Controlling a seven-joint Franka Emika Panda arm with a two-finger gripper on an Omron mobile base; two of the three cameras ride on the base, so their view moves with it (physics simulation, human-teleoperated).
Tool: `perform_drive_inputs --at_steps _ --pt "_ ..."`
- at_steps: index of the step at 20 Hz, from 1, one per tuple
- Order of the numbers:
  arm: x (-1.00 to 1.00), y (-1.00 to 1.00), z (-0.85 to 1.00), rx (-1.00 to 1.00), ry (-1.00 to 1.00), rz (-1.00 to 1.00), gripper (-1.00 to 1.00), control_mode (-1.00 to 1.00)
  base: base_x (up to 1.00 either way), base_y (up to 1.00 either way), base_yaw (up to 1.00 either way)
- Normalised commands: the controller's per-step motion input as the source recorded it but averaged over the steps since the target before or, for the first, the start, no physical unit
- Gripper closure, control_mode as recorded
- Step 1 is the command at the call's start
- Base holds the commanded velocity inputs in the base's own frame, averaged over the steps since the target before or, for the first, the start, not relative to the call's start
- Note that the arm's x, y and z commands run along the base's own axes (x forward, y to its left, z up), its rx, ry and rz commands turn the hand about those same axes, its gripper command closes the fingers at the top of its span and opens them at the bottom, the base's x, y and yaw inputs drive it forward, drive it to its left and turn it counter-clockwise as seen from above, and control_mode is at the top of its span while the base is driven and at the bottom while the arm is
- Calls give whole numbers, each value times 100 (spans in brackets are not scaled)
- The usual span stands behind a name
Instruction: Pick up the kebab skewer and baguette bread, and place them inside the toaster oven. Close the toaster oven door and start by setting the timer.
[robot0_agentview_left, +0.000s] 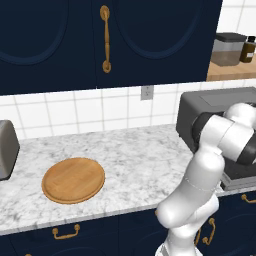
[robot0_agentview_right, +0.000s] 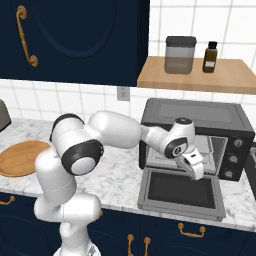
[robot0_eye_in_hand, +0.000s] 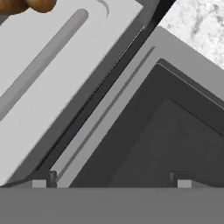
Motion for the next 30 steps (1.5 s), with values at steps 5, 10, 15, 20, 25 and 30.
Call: perform_drive_inputs --at_steps 5,10,15,20,25,30 --pt "-50 -12 12 0 -1 -6 -100 -100 0 0 0" --pt "-100 -7 21 3 1 1 -100 -100 0 0 0" --pt "-100 7 2 0 2 22 -100 -100 0 0 0" --pt "-100 2 0 0 12 31 -100 -100 0 0 0" --pt "-90 13 -16 0 19 29 -100 -100 0 0 0" --pt "-7 53 -50 0 19 30 -100 -100 0 0 0"
